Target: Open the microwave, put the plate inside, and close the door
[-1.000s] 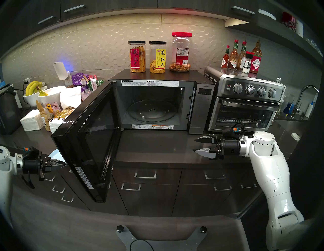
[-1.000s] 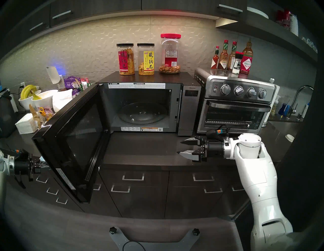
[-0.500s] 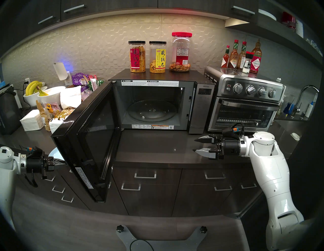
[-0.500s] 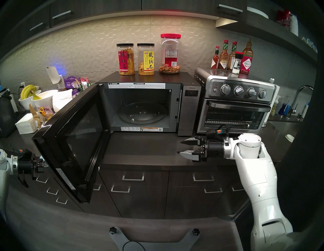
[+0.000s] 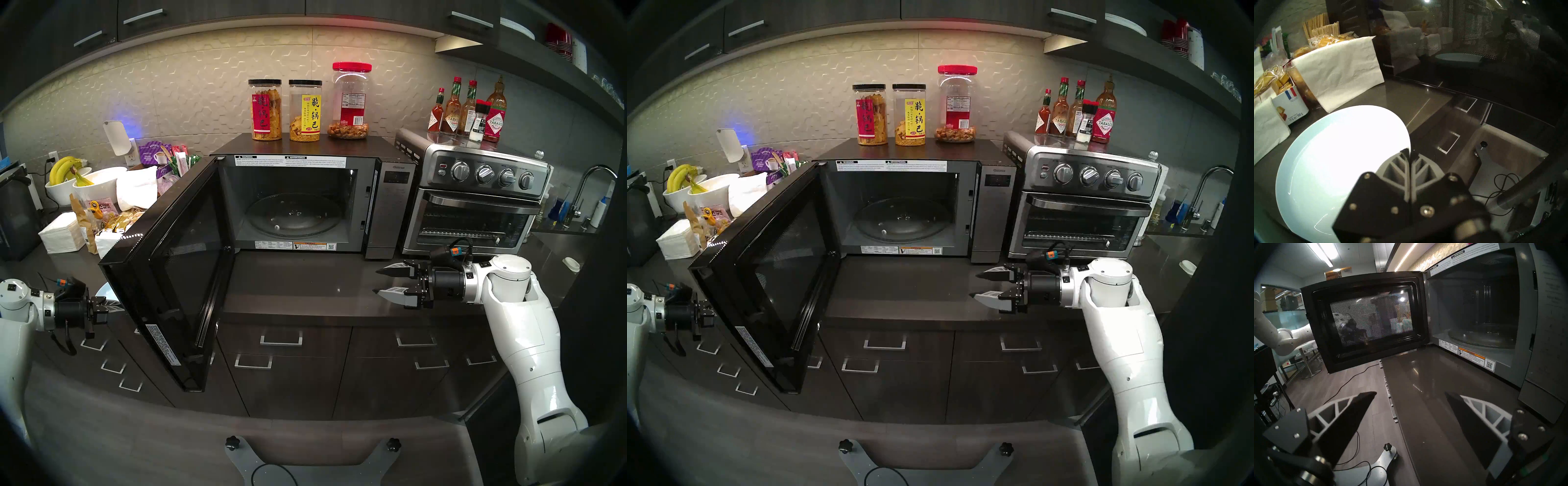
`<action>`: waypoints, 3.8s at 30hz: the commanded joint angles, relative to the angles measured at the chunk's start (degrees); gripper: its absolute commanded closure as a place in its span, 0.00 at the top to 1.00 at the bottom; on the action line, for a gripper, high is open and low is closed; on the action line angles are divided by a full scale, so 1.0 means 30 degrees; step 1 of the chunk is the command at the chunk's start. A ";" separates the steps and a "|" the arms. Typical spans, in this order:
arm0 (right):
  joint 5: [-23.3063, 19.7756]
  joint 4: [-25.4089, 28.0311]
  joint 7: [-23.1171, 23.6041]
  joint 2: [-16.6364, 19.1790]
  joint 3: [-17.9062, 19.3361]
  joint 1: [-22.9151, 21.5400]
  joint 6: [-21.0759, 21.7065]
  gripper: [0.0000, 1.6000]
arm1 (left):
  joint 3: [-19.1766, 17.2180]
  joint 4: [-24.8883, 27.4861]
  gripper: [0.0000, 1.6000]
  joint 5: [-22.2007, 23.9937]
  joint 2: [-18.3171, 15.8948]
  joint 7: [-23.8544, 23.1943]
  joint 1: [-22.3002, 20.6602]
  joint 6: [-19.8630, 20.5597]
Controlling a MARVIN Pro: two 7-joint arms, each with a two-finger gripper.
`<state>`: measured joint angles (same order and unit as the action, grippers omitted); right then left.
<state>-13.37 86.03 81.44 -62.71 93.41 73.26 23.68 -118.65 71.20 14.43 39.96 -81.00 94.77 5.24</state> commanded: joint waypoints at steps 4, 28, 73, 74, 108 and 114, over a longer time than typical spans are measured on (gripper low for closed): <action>-0.0150 0.0179 0.0214 0.0044 0.0035 -0.0282 0.0021 1.00 | 0.0381 -0.0651 0.00 0.0197 -0.0381 0.0173 -0.1349 -0.0390; -0.0149 0.0174 0.0229 0.0044 0.0035 -0.0288 0.0023 1.00 | 0.0874 -0.1687 0.29 0.0353 -0.0121 0.0353 -0.2002 -0.0931; -0.0144 0.0174 0.0232 0.0041 0.0039 -0.0288 0.0024 1.00 | -0.1815 -0.1406 1.00 0.1332 0.0457 -0.1130 -0.0260 -0.0242; -0.0143 0.0175 0.0231 0.0040 0.0039 -0.0288 0.0024 1.00 | -0.1738 -0.1451 1.00 0.1229 0.0370 -0.1121 -0.0288 -0.0279; -0.0134 0.0179 0.0225 0.0034 0.0045 -0.0284 0.0024 1.00 | 0.0732 -0.4906 0.98 -0.0062 -0.0659 -0.0929 -0.3299 -0.1741; -0.0134 0.0179 0.0227 0.0033 0.0045 -0.0284 0.0024 1.00 | 0.0919 -0.5089 0.97 -0.0061 -0.0662 -0.1114 -0.3479 -0.1871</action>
<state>-13.30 86.03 81.43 -62.74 93.46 73.24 23.69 -115.80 55.54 13.98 39.15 -83.90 85.93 -0.10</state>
